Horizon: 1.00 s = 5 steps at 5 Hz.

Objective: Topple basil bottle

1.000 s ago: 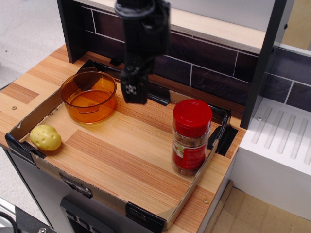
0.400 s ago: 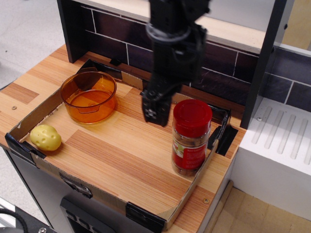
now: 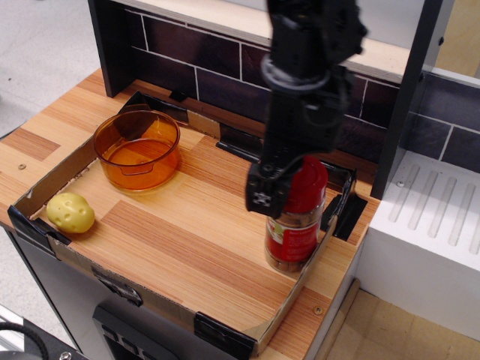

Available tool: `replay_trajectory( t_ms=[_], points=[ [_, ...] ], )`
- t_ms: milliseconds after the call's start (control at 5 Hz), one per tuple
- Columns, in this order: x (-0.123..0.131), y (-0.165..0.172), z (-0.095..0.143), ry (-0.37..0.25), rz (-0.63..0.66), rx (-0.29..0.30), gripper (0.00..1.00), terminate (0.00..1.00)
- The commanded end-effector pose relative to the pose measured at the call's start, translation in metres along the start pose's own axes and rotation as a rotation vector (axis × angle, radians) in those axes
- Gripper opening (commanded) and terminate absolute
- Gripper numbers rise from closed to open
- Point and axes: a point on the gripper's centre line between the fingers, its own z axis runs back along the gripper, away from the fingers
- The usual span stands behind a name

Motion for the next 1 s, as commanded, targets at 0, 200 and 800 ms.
replay_trajectory(
  t_ms=[0,200,800],
  points=[
    [0.013,0.013,0.011,-0.016,0.035,-0.005,1.00,0.00],
    [0.013,0.018,0.010,-0.022,0.080,-0.026,0.00,0.00],
    [-0.019,0.037,0.015,-0.402,0.393,0.147,0.00,0.00]
  ],
)
